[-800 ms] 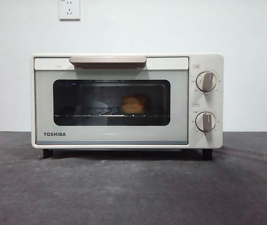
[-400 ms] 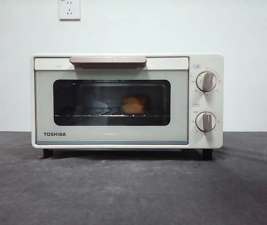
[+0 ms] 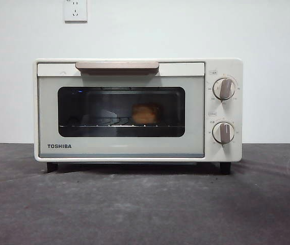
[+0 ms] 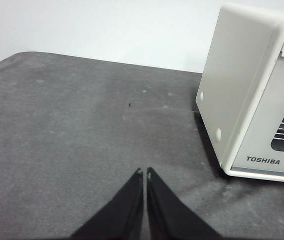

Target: The left arm flap open the oven, the right arm pick bread and place it into oven, the left arm flap close the oven

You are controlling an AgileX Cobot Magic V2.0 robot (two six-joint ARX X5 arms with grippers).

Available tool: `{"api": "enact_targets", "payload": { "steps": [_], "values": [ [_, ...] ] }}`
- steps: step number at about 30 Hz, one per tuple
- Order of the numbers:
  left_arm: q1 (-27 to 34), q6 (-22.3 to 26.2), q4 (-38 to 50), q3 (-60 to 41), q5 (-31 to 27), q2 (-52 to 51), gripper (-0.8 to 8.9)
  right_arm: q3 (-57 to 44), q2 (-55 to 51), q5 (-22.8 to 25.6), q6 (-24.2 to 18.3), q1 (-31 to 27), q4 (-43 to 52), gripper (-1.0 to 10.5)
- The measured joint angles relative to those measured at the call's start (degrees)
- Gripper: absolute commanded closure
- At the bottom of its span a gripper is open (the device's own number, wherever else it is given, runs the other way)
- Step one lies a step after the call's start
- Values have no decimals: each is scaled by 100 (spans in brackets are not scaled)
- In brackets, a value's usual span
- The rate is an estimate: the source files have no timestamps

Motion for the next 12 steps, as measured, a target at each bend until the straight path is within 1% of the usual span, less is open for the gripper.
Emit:
{"api": "enact_targets", "payload": {
  "steps": [12],
  "values": [
    [0, 0, 0, 0, 0, 0, 793, 0, 0, -17, -44, -2, 0, 928]
  ]
}}
